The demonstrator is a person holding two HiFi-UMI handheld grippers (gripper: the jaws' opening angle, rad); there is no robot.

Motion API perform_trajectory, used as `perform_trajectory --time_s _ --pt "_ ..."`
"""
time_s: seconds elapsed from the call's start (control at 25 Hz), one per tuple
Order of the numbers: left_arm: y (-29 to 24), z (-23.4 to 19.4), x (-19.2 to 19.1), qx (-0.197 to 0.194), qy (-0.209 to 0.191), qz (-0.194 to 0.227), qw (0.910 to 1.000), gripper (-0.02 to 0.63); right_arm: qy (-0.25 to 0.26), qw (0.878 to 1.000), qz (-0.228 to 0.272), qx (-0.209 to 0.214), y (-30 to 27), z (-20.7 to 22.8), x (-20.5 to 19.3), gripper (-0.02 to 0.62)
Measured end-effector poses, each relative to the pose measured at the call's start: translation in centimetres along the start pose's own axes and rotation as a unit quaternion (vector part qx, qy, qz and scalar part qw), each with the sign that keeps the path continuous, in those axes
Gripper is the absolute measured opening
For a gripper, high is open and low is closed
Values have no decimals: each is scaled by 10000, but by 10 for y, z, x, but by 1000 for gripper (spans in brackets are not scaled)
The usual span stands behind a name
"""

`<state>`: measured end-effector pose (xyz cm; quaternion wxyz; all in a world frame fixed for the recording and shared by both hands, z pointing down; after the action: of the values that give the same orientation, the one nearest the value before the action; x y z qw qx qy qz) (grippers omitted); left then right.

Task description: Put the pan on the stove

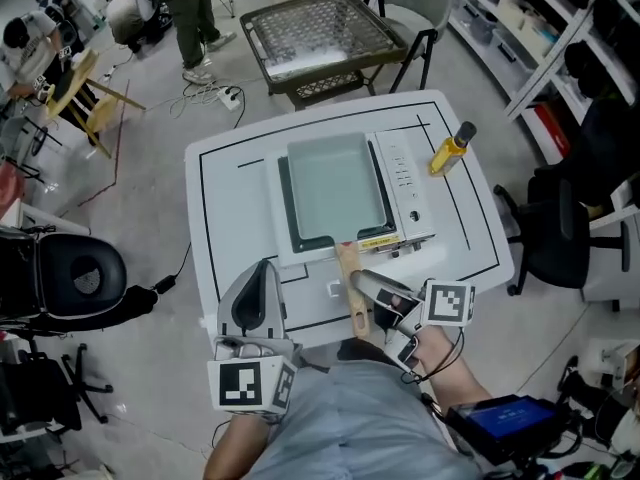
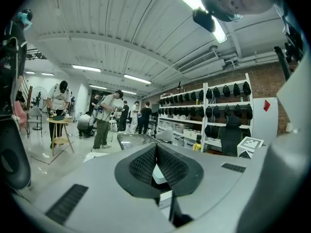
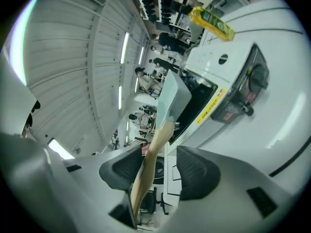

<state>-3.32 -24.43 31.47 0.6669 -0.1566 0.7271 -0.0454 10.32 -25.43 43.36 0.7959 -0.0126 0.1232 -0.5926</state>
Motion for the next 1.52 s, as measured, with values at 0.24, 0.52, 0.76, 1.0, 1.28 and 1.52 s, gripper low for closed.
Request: perform_trajectory --time_s 0.24,0.52,0.76,1.0,1.28,1.52 --pt "25 0 -5 -282 -74 42 9996 18 746 9898 842 -874 52 -7 -11 206" --pt "91 -5 -22 -699 -185 30 9974 18 2515 9366 1810 -1637 77 -84 -75 204" --pt "158 -14 -13 -807 -498 406 9947 18 3942 8760 2037 -1889 36 -132 -147 170" --pt "216 -23 -3 -642 -627 853 9923 18 4910 8096 1989 -2528 9 -156 -194 72" --pt "253 -43 3 -517 -698 1089 9903 18 5442 7654 2122 -2701 -6 -181 -223 60" --pt "264 -52 -2 -457 -581 1104 9911 18 5636 7510 2212 -2635 -14 -190 -236 57"
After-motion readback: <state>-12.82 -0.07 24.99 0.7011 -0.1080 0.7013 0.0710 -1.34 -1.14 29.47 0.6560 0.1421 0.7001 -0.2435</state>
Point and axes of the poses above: the fingertips, and each gripper's own axes: y backward along the fingers, z to its right, x out of its top, the point moved 1 cm from there along y, backward along the fingers, and after that the axes turned 6 degrees about -z, right-handed, at the moved point
